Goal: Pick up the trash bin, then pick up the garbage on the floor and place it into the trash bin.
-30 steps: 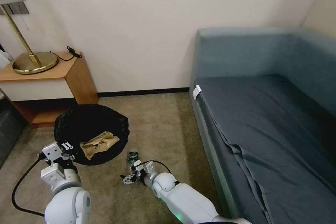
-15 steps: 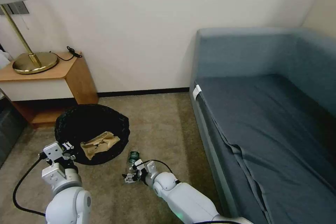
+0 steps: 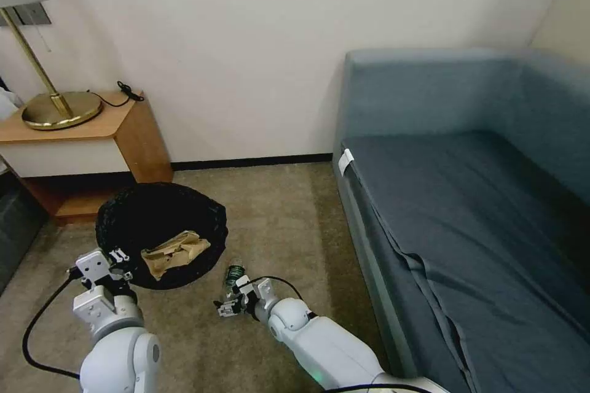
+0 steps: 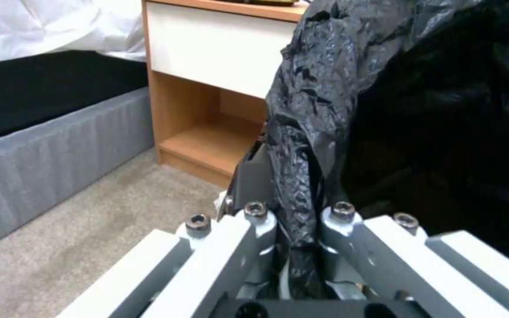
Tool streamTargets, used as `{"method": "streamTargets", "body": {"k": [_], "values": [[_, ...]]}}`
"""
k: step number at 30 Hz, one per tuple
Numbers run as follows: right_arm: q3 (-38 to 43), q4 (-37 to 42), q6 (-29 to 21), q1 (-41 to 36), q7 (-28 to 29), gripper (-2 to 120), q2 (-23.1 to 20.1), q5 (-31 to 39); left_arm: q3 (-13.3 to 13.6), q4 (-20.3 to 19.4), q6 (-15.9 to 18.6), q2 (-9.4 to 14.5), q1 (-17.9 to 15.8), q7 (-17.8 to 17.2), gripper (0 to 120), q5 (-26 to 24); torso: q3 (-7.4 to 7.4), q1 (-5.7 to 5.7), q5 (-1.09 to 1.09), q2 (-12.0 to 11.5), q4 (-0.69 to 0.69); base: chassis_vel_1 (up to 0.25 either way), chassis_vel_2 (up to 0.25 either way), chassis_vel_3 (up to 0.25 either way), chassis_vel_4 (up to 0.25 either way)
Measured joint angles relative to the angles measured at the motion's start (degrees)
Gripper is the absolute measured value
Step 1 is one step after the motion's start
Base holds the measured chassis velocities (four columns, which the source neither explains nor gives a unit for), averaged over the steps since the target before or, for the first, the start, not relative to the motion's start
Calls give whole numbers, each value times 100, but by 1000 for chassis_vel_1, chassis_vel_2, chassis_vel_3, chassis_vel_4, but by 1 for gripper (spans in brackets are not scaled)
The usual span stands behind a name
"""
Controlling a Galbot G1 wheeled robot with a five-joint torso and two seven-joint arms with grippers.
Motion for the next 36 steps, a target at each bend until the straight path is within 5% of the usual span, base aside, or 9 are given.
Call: {"method": "streamTargets", "body": {"k": [36], "values": [[62, -208, 433, -100, -665, 100, 0, -154, 32, -13, 11, 0, -21, -20, 4, 27, 0, 0, 0, 0, 0, 0, 0, 0, 0]]}}
